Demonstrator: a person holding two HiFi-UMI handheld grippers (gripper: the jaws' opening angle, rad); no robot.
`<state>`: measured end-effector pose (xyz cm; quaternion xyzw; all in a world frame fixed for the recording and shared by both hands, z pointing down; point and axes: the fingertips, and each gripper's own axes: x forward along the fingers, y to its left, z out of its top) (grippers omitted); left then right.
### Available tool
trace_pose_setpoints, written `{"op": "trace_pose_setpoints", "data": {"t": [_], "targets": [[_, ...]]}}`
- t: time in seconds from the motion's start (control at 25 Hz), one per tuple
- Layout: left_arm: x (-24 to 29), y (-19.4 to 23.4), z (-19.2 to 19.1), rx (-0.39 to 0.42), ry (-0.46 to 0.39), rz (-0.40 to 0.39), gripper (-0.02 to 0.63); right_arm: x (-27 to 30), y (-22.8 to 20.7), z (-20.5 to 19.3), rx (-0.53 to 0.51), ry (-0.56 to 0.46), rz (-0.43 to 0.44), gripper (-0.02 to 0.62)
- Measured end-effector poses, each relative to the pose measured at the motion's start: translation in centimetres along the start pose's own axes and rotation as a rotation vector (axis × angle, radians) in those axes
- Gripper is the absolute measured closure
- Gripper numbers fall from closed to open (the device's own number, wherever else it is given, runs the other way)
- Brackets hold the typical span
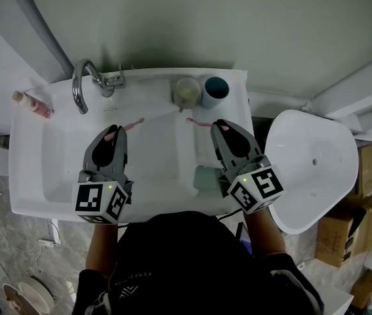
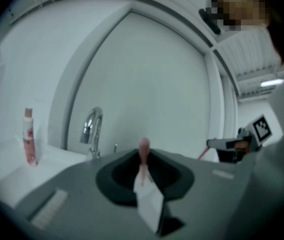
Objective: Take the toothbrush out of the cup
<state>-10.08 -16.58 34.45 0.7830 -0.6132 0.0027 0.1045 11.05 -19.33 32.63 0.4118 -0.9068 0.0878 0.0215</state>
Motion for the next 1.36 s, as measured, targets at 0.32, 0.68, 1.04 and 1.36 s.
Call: {"op": "trace_pose_setpoints", "data": {"t": [0.32, 0.68, 1.04, 1.36], "targets": [[-0.5, -0.1, 0.0, -0.001, 0.005, 0.014, 0.551, -0.1, 0.0, -0.4, 0.010, 0.009, 0.004, 0.561], [-0.7, -0.4, 0.0, 0.000, 0.010, 0.021, 0.551, -0.1, -0.1, -0.4, 0.008, 0.016, 0.007, 0.561], [-1.0, -1.0, 0.1, 0.009, 0.013, 0.029, 0.551, -0.3, -1.0, -0.5, 0.030, 0.004, 0.007, 0.561], [-0.9, -1.8, 0.2, 0.016, 0.010, 0.028, 0.551, -0.7, -1.2, -0.8, 0.022, 0.014, 0.016, 0.561]]}}
